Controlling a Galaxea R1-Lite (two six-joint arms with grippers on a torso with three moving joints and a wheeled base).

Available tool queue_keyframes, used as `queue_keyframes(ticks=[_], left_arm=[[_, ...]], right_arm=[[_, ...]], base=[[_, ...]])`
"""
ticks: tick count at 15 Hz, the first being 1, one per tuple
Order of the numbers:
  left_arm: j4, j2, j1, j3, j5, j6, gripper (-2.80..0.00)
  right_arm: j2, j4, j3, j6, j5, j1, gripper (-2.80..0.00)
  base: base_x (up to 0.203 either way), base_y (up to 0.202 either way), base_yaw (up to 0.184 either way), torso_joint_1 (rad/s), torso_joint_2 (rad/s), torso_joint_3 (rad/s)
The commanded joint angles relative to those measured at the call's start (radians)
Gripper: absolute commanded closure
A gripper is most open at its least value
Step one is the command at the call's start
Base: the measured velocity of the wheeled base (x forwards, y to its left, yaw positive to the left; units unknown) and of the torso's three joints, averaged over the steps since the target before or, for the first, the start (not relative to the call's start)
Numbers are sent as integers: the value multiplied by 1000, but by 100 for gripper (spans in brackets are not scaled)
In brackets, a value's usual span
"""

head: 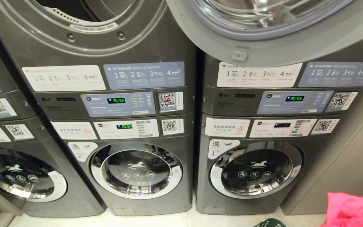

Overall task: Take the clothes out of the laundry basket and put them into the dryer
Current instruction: Put the clothes in the dryer

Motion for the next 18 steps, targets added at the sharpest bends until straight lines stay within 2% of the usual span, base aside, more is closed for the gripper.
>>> queue_keyframes(ticks=[1,7,18], left_arm=[[0,0,0,0,1,-1,0],[0,0,0,0,1,-1,0],[0,0,0,0,1,-1,0]], right_arm=[[0,0,2,-1,0,0,0],[0,0,0,1,0,0,0],[0,-1,0,-2,0,0,0]], base=[[0,0,0,149,-330,-181],[0,0,0,141,-292,-155],[0,0,0,82,-167,-90]])
